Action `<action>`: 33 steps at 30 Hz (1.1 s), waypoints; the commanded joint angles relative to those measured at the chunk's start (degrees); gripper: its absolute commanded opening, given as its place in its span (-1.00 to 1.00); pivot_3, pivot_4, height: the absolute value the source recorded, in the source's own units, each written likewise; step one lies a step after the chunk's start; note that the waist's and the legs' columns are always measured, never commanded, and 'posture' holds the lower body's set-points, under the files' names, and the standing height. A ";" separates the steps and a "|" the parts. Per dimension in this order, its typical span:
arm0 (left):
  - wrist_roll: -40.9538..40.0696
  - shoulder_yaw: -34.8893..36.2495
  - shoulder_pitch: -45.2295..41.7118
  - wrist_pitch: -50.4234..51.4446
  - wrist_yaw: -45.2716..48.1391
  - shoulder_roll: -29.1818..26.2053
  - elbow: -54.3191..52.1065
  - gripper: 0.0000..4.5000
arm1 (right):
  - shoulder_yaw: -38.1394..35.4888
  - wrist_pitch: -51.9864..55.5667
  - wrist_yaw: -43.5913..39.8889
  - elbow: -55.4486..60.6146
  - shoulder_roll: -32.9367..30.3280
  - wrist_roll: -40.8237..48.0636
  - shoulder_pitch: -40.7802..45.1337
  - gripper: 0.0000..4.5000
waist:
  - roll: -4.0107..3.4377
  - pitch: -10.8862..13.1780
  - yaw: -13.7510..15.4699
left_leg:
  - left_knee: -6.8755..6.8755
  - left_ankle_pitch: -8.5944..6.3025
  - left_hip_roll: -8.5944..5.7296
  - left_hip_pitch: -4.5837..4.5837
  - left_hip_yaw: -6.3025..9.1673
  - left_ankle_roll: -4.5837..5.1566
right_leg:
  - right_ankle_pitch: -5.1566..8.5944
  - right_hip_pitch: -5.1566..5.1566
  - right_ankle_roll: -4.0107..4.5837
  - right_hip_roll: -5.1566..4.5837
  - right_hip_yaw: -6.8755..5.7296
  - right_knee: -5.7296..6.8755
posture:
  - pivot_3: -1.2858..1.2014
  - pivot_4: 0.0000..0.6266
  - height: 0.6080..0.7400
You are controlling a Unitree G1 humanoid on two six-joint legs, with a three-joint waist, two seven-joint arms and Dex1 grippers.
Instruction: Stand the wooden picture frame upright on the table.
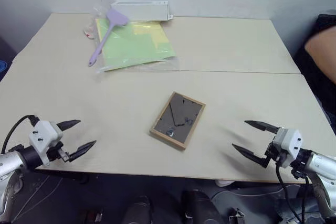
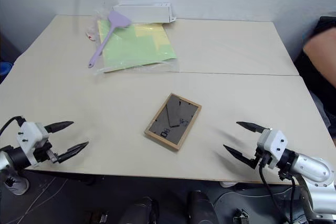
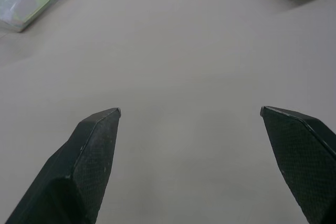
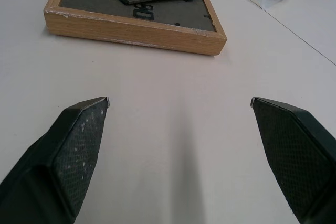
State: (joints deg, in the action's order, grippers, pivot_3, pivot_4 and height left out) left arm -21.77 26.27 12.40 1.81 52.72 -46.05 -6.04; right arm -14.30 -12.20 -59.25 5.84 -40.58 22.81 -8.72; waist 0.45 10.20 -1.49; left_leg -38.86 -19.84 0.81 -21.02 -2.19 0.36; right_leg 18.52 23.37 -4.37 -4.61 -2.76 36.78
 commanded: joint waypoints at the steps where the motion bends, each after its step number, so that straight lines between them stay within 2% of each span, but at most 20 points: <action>1: -1.00 0.96 -0.88 0.73 0.32 -0.62 -0.77 1.00 | -0.76 -1.85 0.18 3.13 0.23 0.00 -1.00 0.99 | 0.00 0.00 0.02 | 0.00 0.00 0.00 0.00 0.00 0.00 | 0.00 0.00 0.00 0.00 0.00 0.00 | 0.03 -0.52 1.00; 4: -4.09 0.25 -0.63 6.20 1.25 -1.13 -3.92 1.00 | 0.62 -0.85 0.36 5.03 0.49 0.11 -1.33 0.99 | 0.00 0.00 0.02 | 0.00 -0.01 0.00 -0.03 0.01 0.01 | 0.00 0.00 0.00 0.00 -0.01 -0.02 | 0.03 -0.52 1.00; 6: -4.91 -2.16 -2.01 10.76 1.07 -1.98 -6.61 1.00 | 2.70 3.97 1.14 8.39 0.23 1.13 -1.04 0.99 | 0.00 0.00 0.02 | 0.00 -0.01 0.00 -0.02 0.02 0.00 | 0.00 0.00 0.00 0.00 -0.01 -0.01 | 0.03 -0.52 1.00; 8: -3.87 -5.00 -5.88 12.61 -0.64 -1.68 -7.17 0.83 | 5.05 8.69 2.74 10.91 0.29 0.83 0.39 0.82 | 0.00 0.00 0.02 | -0.01 0.00 0.00 0.01 0.04 -0.01 | 0.00 -0.01 0.00 0.00 -0.01 0.04 | 0.03 -0.52 1.00; 12: 1.61 -15.29 -19.62 14.93 -4.66 1.46 -2.98 0.36 | 10.89 14.63 6.92 10.62 0.46 -5.83 5.02 0.31 | -0.01 -0.01 0.54 | -0.09 0.01 -0.03 -0.01 0.05 -0.02 | 0.00 -0.02 0.00 -0.01 -0.03 0.12 | 0.03 -0.52 1.00; 15: 6.54 -22.28 -27.23 14.15 -6.12 4.84 2.77 -0.08 | 14.16 14.63 9.27 7.64 2.13 -9.82 8.71 -0.18 | -0.03 -0.03 0.89 | -0.14 0.00 -0.07 -0.07 0.00 -0.02 | -0.01 0.04 -0.02 0.06 -0.03 0.14 | 0.03 -0.52 1.00; 19: 9.58 -28.52 -33.71 12.97 -6.01 10.20 8.05 -0.63 | 16.63 14.12 11.42 3.38 4.28 -13.20 12.96 -0.79 | 0.00 -0.02 1.03 | -0.20 -0.01 -0.07 -0.19 -0.12 0.00 | -0.03 0.11 -0.05 0.16 -0.05 0.28 | 0.03 -0.52 1.00; 21: 11.34 -30.94 -35.98 12.34 -6.24 12.30 10.18 -0.91 | 17.36 17.10 12.39 2.35 4.83 -13.91 14.32 -1.00 | 0.00 -0.02 1.32 | -0.26 0.00 -0.08 -0.22 -0.14 0.01 | -0.04 0.11 -0.07 0.17 -0.04 0.30 | 0.03 -0.52 1.00; 22: 12.38 -32.16 -36.77 11.28 -6.36 13.29 11.24 -1.00 | 17.48 17.27 12.93 1.71 5.55 -13.91 15.13 -1.00 | 0.00 -0.02 1.42 | -0.28 0.00 -0.08 -0.21 -0.14 0.02 | -0.04 0.11 -0.07 0.16 -0.04 0.31 | 0.03 -0.52 1.00; 26: 14.23 -35.18 -37.79 9.97 -6.53 16.55 12.58 -1.00 | 18.92 17.11 13.59 -0.26 7.31 -14.73 18.06 -1.00 | 0.00 -0.02 1.36 | -0.31 0.00 -0.08 -0.20 -0.14 0.02 | -0.04 0.10 -0.07 0.16 -0.04 0.33 | 0.03 -0.52 1.00; 33: 12.18 -37.03 -33.04 12.51 -3.31 17.57 5.79 -1.00 | 19.72 15.91 13.38 -4.17 8.53 -15.99 22.56 -1.00 | 0.00 -0.02 1.34 | -0.31 0.01 -0.06 -0.18 -0.13 0.01 | -0.04 0.09 -0.07 0.16 -0.04 0.34 | 0.03 -0.52 1.00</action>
State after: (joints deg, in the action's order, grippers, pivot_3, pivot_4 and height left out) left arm -8.47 -9.94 -22.18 13.90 48.29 -28.53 3.27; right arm 5.71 4.94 -45.66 1.61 -32.25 6.80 12.82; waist 0.45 10.18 -0.15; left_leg -39.17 -19.83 0.75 -21.21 -2.33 0.37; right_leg 18.49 23.46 -4.44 -4.45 -2.78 37.11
